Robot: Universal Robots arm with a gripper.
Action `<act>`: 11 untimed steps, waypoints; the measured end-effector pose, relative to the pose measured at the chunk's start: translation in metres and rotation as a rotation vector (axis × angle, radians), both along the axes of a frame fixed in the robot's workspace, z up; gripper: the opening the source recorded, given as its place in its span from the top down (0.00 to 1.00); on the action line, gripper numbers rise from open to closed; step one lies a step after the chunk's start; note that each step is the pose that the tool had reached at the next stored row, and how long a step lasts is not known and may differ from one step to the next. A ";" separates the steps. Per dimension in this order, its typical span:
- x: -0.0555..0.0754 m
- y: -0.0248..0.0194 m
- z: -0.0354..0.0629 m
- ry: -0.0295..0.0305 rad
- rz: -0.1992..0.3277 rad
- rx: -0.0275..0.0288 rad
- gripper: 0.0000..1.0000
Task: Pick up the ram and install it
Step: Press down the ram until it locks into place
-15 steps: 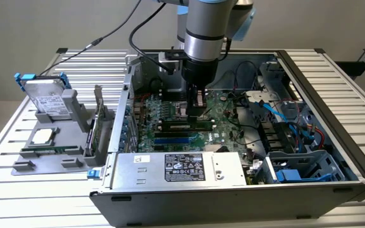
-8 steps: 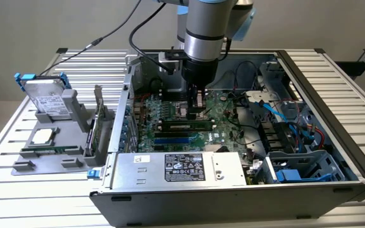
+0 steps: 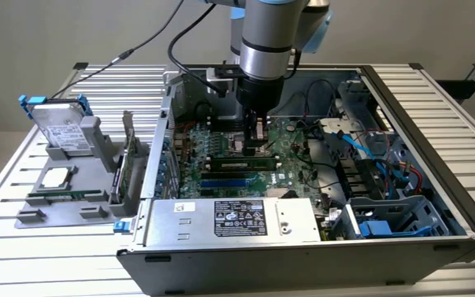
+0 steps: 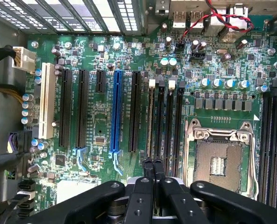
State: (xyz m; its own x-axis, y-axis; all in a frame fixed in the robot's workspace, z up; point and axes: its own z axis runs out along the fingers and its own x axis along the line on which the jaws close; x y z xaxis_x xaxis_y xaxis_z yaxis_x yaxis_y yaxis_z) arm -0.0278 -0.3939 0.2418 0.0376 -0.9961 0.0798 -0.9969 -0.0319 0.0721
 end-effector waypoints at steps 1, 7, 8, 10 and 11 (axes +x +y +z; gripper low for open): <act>0.000 0.0000 0.0000 0.0000 0.000 0.0001 0.90; 0.001 0.0000 0.0000 0.0000 0.000 -0.0002 0.90; 0.003 0.0000 0.0000 0.0001 0.000 -0.0001 0.90; 0.011 0.0000 -0.0001 -0.0001 0.000 0.0000 0.90; 0.015 0.0000 -0.0001 -0.0001 0.000 0.0001 0.90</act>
